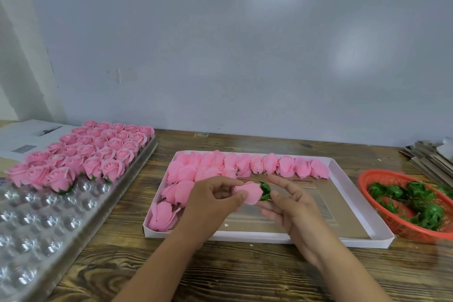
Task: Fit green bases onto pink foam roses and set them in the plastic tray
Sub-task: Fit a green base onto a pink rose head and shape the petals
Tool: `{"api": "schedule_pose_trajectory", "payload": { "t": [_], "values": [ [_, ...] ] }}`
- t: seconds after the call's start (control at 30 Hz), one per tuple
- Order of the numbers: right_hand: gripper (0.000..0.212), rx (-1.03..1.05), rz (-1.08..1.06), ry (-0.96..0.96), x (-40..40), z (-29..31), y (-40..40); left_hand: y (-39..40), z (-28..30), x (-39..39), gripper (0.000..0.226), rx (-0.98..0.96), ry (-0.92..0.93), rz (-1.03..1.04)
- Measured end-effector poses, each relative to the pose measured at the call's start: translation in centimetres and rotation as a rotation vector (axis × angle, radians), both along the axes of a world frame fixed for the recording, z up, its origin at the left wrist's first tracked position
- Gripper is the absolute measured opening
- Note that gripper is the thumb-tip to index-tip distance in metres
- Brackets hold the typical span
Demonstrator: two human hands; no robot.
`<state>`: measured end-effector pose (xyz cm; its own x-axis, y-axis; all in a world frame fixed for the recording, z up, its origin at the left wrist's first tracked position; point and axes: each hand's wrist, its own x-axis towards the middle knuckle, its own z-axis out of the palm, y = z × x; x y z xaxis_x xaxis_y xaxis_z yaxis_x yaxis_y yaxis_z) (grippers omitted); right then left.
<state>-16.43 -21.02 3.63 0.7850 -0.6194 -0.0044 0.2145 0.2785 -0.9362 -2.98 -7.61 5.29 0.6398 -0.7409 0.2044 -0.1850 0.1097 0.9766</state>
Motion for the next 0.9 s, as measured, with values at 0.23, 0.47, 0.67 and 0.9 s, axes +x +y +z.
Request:
{"api": "schedule_pose_trajectory", "payload": {
  "t": [0.23,0.47,0.67,0.9],
  "values": [
    [0.035,0.091,0.037,0.001,-0.08,0.13,-0.14,0.03,0.09,-0.09,0.034,0.013,-0.002,0.003],
    [0.029,0.067,0.018,0.020,0.21,0.03,0.22,0.05,-0.02,0.02,0.030,0.018,0.036,-0.009],
    [0.029,-0.041,0.009,0.060,0.16,0.02,0.35,0.12,-0.03,0.06,0.028,0.021,0.046,-0.024],
    [0.027,-0.201,-0.025,0.092,0.13,0.07,0.71,0.03,0.01,-0.08,0.020,0.006,0.120,-0.048]
  ]
}}
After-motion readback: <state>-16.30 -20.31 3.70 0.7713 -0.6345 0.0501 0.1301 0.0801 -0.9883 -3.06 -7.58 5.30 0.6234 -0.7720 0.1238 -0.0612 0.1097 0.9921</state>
